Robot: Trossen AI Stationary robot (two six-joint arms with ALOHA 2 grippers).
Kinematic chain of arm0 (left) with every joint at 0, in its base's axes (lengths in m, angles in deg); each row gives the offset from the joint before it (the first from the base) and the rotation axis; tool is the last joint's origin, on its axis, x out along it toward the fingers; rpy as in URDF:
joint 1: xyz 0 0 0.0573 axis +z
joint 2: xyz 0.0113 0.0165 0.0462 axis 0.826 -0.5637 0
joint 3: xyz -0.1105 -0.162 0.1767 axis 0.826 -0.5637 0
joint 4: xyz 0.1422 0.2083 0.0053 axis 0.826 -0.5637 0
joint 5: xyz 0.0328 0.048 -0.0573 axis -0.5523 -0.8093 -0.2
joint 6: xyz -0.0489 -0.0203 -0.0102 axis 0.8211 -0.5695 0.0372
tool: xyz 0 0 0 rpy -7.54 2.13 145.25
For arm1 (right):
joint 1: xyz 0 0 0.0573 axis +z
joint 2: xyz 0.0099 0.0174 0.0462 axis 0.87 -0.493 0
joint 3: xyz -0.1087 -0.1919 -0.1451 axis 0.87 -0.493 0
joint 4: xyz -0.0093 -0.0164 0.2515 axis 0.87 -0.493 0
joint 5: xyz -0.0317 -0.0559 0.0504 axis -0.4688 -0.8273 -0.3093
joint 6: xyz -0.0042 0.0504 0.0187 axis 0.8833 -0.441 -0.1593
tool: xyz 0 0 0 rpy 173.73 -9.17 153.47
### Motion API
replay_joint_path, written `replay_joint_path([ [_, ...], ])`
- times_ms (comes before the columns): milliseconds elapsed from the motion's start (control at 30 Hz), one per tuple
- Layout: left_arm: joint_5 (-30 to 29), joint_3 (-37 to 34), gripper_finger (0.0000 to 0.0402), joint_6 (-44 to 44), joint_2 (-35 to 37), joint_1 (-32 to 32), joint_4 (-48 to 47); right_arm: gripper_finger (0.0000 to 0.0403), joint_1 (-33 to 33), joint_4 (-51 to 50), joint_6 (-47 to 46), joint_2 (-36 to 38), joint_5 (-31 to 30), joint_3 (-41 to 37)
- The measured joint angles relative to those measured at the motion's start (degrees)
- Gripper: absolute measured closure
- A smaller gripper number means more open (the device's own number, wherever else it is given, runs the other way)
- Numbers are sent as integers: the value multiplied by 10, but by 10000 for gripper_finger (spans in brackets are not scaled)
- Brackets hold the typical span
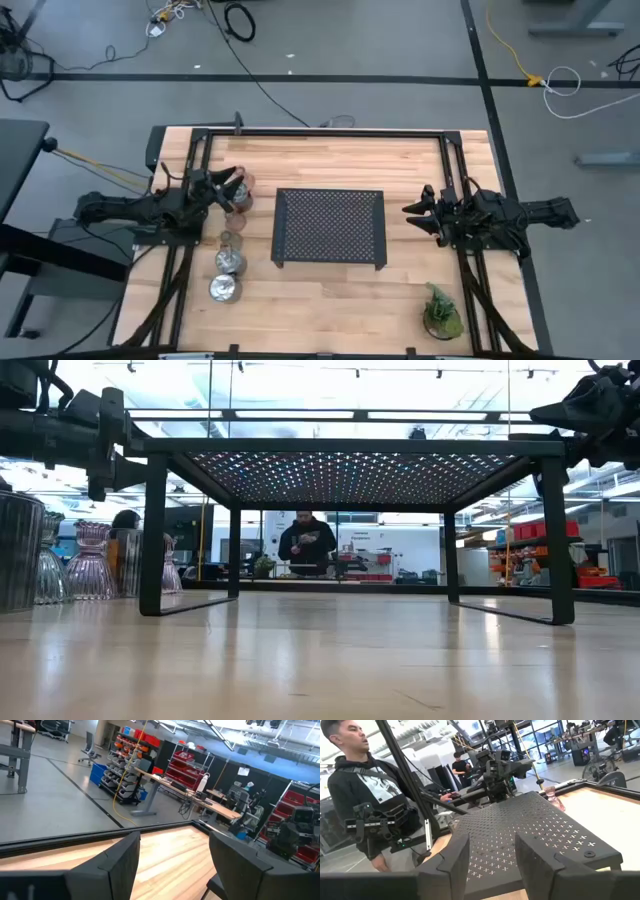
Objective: Pick & Place candle stick holders
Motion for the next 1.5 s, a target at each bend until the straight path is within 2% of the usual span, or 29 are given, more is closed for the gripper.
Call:
replay_joint_path([
  [1433, 0, 0, 158, -1, 0, 0, 0, 245, 0, 0, 0, 0, 0, 0],
  [1500, -5, 0, 158, -20, 0, 0, -2, 245, 0, 0, 0, 0, 0, 0],
])
